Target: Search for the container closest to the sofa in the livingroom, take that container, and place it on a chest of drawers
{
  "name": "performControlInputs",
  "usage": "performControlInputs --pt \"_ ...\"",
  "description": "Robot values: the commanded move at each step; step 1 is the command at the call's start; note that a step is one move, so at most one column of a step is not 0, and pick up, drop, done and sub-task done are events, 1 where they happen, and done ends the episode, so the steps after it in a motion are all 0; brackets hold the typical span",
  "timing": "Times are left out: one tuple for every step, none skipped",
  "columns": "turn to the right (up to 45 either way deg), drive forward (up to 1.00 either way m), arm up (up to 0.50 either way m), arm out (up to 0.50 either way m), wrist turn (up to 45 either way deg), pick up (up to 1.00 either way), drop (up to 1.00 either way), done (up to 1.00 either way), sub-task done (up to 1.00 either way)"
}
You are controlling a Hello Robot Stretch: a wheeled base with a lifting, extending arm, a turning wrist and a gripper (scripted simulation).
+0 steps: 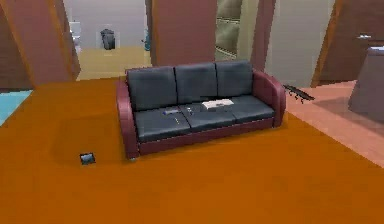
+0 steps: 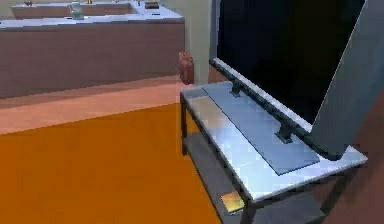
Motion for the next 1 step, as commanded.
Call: performControlInputs --pt "45.0 0.00 0.00 0.00 0.0 0.00 0.00 0.00 0.00"
